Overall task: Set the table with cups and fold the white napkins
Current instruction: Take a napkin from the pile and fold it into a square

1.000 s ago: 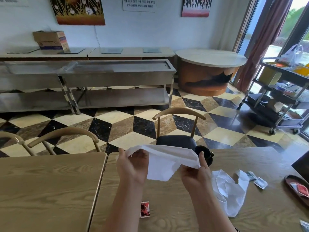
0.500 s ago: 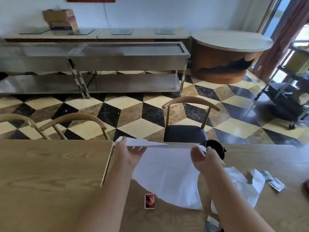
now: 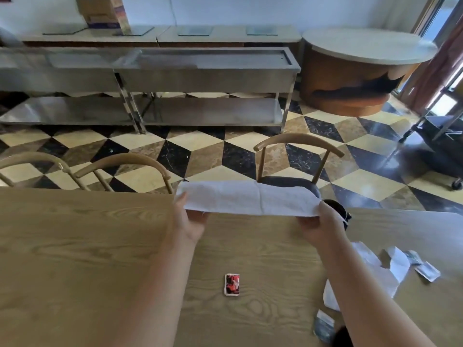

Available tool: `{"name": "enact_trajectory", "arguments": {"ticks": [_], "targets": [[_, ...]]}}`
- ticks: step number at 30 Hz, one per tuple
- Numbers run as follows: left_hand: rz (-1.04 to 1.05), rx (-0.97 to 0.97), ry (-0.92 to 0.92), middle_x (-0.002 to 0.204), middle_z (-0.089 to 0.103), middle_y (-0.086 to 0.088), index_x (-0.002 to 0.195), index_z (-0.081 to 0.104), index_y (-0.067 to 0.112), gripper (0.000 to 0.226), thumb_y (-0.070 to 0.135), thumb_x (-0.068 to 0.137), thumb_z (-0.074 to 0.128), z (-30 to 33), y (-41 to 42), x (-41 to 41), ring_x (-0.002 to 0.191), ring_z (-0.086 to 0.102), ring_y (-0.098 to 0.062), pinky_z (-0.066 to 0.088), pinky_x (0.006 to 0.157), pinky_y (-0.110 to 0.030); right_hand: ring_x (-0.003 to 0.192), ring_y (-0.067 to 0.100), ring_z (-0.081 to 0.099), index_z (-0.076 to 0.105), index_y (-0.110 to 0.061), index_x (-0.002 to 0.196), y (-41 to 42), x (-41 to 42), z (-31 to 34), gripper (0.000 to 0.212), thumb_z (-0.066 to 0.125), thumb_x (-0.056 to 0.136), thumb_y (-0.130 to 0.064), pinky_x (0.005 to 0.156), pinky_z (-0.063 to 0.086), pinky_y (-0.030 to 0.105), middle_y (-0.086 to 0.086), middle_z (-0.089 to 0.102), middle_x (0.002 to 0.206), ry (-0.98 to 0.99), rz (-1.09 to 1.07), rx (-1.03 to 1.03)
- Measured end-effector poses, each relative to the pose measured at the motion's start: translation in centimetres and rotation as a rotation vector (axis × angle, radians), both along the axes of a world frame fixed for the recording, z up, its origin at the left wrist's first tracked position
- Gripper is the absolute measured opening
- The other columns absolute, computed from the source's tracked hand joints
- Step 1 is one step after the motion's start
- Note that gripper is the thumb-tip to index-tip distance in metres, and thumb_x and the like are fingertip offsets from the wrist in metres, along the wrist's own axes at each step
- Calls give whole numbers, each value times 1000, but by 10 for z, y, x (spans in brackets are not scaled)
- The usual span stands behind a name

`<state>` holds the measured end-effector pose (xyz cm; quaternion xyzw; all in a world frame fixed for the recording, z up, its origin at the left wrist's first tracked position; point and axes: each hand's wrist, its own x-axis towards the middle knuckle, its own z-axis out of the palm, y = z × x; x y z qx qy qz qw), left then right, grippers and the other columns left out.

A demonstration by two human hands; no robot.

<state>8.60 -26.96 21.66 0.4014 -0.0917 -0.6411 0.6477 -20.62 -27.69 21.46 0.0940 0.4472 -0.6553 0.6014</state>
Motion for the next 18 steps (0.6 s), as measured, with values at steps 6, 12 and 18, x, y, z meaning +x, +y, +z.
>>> {"name": "enact_trajectory", "arguments": {"ticks": [6,12,18], "targets": [[-57,529,-24,95,73,-14,112,65,7,16,8,97,60,-112,70,21,86,69,-28,59,69,-37,97,24,71,64,-14,127,82,-4,-94,48,60,83,5,56,59,29,8,73,120,27,39,320],[-219,877,-480,99,70,-27,103,68,-8,17,-7,86,66,-201,144,42,88,68,-39,58,83,-51,78,23,65,58,-12,119,166,1,-175,32,64,91,2,69,56,37,9,66,93,164,217,593],[-275,1005,-647,77,66,-19,84,64,-3,9,-2,93,63,-232,191,56,56,58,-27,48,48,-33,55,24,51,55,-4,105,222,1,-206,16,60,90,0,42,41,26,13,55,74,294,323,725]]}}
